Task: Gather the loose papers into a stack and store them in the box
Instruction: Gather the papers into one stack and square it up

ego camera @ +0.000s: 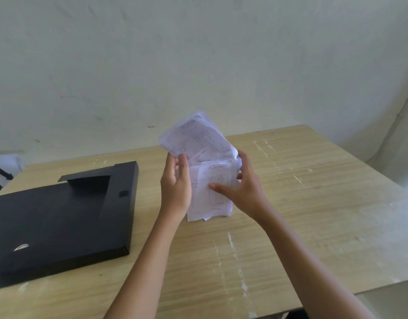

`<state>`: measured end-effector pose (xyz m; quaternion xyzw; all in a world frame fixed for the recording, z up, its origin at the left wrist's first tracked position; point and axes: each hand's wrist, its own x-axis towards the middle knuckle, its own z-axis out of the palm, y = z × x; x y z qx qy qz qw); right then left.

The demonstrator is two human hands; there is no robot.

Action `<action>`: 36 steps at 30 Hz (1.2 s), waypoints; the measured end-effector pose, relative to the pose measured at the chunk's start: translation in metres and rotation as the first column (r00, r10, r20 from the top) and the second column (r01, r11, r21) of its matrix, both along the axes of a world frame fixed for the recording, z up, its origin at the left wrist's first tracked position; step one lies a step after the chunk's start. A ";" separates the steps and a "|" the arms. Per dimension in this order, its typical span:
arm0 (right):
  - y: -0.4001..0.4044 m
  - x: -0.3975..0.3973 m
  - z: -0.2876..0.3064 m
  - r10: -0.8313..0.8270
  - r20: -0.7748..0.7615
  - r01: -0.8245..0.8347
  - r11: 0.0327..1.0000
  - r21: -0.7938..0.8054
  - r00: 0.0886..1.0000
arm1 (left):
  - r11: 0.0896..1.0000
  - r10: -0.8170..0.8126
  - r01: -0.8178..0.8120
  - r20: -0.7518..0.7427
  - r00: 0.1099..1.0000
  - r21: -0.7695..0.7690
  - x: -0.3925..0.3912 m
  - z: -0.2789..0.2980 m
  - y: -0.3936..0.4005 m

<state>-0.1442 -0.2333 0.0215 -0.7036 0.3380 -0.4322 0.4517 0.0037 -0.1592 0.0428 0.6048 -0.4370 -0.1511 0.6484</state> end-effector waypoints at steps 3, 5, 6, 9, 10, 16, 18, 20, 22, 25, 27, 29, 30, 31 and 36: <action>-0.001 0.001 -0.007 -0.024 0.030 0.023 0.998 0.051 0.999 | 0.996 0.080 -0.082 0.082 0.993 0.021 0.004 0.001 0.002; -0.003 0.001 -0.010 -0.041 0.045 0.037 0.994 0.103 0.998 | 0.995 0.099 -0.101 0.142 0.985 0.011 0.009 -0.002 0.002; -0.004 0.001 -0.011 -0.043 0.036 0.038 0.993 0.111 0.998 | 0.994 0.101 -0.105 0.181 0.978 0.012 0.012 -0.004 0.002; -0.005 0.003 -0.015 -0.034 0.013 0.033 0.993 0.116 0.999 | 0.992 0.073 -0.100 0.309 0.948 0.072 0.018 -0.011 0.002; -0.004 0.004 -0.015 -0.029 0.009 0.028 0.993 0.111 1.000 | 0.991 0.054 -0.091 0.334 0.941 0.098 0.019 -0.012 0.003; 0.001 0.005 -0.014 0.032 0.066 -0.039 0.994 0.106 0.997 | 0.974 -0.146 0.124 0.107 0.983 0.190 0.020 -0.017 0.004; 0.001 0.004 -0.017 0.018 0.077 -0.027 0.993 0.115 0.997 | 0.954 -0.212 0.227 -0.094 0.973 0.198 0.019 -0.018 0.007; 0.001 0.003 -0.022 0.006 0.057 -0.013 0.993 0.117 0.998 | 0.940 -0.271 0.295 -0.154 0.950 0.171 0.018 -0.019 0.012; 0.004 -0.001 -0.027 0.013 0.028 -0.016 0.993 0.118 1.000 | 0.940 -0.297 0.312 -0.123 0.947 0.140 0.017 -0.020 0.017; 0.009 -0.007 -0.035 0.033 -0.074 -0.025 0.994 0.105 0.997 | 0.958 -0.249 0.254 -0.058 0.967 0.129 0.019 -0.028 0.017; 0.011 -0.009 -0.041 0.064 -0.096 -0.055 0.993 0.101 0.993 | 0.975 -0.159 0.161 -0.026 0.987 0.154 0.020 -0.032 0.018; 0.013 -0.010 -0.045 0.090 -0.063 -0.083 0.990 0.117 0.994 | 0.980 -0.138 0.161 -0.179 0.974 0.120 0.023 -0.038 0.018; 0.014 -0.010 -0.045 0.091 -0.058 -0.083 0.988 0.129 0.994 | 0.980 -0.146 0.177 -0.270 0.952 0.091 0.023 -0.041 0.019; 0.015 -0.009 -0.044 0.086 -0.070 -0.075 0.987 0.140 0.994 | 0.980 -0.157 0.190 -0.342 0.927 0.065 0.023 -0.042 0.019; 0.014 -0.009 -0.038 0.035 -0.151 -0.027 0.998 0.055 0.988 | 0.961 -0.185 0.253 -0.413 0.892 0.116 0.018 -0.053 0.015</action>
